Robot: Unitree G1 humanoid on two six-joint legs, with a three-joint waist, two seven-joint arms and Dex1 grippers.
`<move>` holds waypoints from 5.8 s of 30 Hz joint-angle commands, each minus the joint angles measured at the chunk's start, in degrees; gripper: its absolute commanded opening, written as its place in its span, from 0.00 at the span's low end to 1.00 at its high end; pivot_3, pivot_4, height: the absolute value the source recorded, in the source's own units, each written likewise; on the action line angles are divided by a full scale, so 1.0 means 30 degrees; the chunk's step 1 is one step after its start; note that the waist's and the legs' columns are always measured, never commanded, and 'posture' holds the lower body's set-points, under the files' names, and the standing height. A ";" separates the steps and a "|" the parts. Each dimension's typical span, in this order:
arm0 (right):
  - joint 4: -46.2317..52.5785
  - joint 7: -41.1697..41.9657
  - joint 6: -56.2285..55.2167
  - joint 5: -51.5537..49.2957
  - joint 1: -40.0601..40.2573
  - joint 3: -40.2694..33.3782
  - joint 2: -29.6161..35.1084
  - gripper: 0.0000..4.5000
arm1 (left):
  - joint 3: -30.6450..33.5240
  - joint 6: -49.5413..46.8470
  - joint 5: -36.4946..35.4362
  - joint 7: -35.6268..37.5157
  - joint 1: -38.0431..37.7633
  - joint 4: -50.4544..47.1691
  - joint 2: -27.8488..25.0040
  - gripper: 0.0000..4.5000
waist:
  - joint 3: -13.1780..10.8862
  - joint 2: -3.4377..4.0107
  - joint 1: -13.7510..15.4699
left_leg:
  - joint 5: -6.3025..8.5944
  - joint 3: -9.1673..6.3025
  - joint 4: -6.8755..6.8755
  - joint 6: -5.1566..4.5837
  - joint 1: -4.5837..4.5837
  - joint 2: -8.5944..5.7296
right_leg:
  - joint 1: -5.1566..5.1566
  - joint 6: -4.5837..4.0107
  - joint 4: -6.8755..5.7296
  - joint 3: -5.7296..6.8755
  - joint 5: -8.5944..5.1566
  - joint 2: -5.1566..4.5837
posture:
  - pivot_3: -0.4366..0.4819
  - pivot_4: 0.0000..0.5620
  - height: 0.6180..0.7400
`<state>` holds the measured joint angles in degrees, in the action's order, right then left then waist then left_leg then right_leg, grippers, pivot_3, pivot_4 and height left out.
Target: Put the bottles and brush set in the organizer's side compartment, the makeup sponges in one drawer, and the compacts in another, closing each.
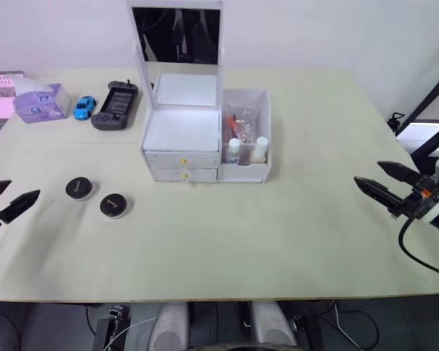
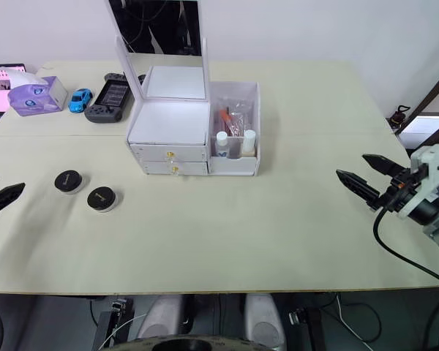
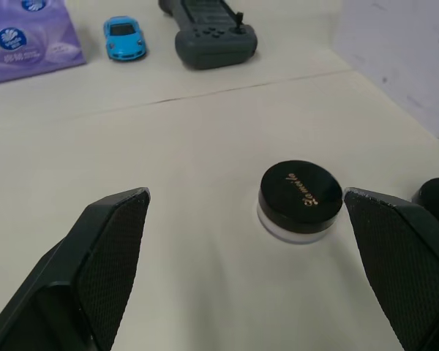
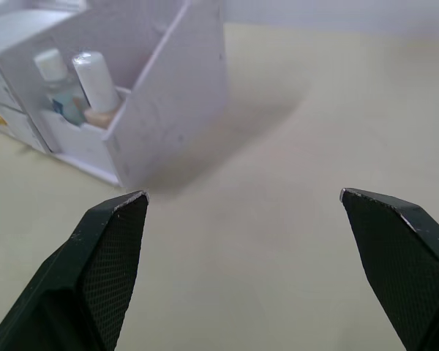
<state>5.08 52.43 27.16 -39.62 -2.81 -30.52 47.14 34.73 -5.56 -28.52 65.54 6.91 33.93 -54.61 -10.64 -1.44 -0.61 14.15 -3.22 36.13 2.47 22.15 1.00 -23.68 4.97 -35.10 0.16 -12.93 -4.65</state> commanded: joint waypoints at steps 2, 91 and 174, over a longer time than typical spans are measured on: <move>0.2795 -0.0175 0.1039 -0.0297 -0.0943 0.1578 0.0460 1.00 | -0.0345 -0.1228 -0.0698 -0.0807 -0.1118 -0.5146 0.0945 0.99 | 0.0001 -0.0001 -0.0009 | 0.0000 -0.0001 -0.0004 0.0000 0.0006 0.0001 | -0.0001 0.0002 0.0005 -0.0001 -0.0001 -0.0001 | 0.48 0.27 1.00; 1.0908 -0.3945 0.5798 -0.1670 -0.3850 0.6390 0.0570 1.00 | -1.4107 -0.3152 0.8576 -1.9637 -0.0080 -1.4853 1.8221 0.06 | 0.0016 -0.0009 0.0497 | -0.0001 -0.0063 0.0092 -0.0003 0.0053 -0.0055 | 0.0070 0.0108 0.0047 0.0012 -0.0056 0.0022 | 0.48 0.27 1.00; -0.4017 0.0769 -0.3871 0.3789 -0.0077 0.0490 0.1637 1.00 | -0.1580 -0.0171 -0.0535 0.0698 0.1886 0.0128 -0.1681 0.98 | -0.0008 0.0085 -0.0032 | 0.0028 0.0026 -0.0061 -0.0034 0.0087 -0.0023 | 0.0021 0.0030 0.0242 0.0008 -0.0007 0.0027 | 0.48 0.27 1.00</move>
<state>-6.99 54.87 17.52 -28.32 -3.28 -26.08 52.41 29.41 -8.90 -31.56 66.50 11.53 31.94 -57.67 -10.66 -1.19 -0.71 14.23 -3.14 35.91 2.37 22.38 0.93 -23.61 5.07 -34.38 0.18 -12.96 -4.57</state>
